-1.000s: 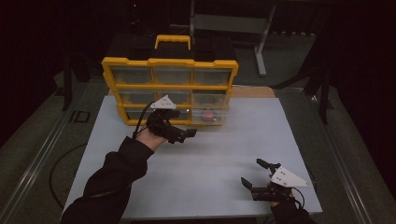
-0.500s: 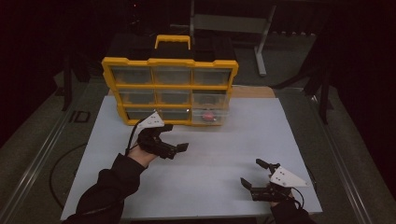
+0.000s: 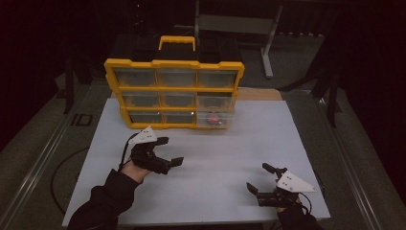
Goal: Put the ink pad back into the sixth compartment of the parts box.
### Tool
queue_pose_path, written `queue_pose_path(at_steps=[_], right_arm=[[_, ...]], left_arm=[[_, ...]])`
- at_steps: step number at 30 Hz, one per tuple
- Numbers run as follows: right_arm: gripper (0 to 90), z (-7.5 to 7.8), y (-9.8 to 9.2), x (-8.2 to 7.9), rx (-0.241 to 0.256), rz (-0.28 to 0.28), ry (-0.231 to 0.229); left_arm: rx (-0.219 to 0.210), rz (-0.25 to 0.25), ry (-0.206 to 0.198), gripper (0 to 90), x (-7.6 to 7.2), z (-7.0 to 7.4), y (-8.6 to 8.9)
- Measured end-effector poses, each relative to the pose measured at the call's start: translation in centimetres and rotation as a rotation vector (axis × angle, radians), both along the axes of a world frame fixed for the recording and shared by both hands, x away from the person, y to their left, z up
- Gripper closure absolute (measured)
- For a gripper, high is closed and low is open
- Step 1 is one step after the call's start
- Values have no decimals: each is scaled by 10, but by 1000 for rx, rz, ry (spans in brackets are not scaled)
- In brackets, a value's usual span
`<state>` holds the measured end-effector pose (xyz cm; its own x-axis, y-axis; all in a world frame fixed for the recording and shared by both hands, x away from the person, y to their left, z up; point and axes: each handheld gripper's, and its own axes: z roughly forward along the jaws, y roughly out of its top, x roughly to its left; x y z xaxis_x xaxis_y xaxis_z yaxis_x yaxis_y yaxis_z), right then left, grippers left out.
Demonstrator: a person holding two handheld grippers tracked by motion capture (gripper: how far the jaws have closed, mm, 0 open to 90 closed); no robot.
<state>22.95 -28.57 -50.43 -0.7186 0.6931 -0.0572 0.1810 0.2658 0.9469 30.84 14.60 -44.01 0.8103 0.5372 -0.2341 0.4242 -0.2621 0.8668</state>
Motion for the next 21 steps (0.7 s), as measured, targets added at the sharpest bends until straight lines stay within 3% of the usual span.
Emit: queue_pose_path(at_steps=[7, 10, 14, 21], right_arm=[[102, 0, 1, 0, 1, -1, 3], [102, 0, 1, 0, -1, -2, 2], [102, 0, 1, 0, -5, 1, 1], [102, 0, 1, 0, -3, 0, 4]], left_arm=[[16, 0, -11, 2, -17, -11, 11], [-14, 13, -3, 2, -21, -16, 22], [-4, 26, -2, 2, -24, -22, 29], [-24, 68, -3, 2, -39, -35, 45]])
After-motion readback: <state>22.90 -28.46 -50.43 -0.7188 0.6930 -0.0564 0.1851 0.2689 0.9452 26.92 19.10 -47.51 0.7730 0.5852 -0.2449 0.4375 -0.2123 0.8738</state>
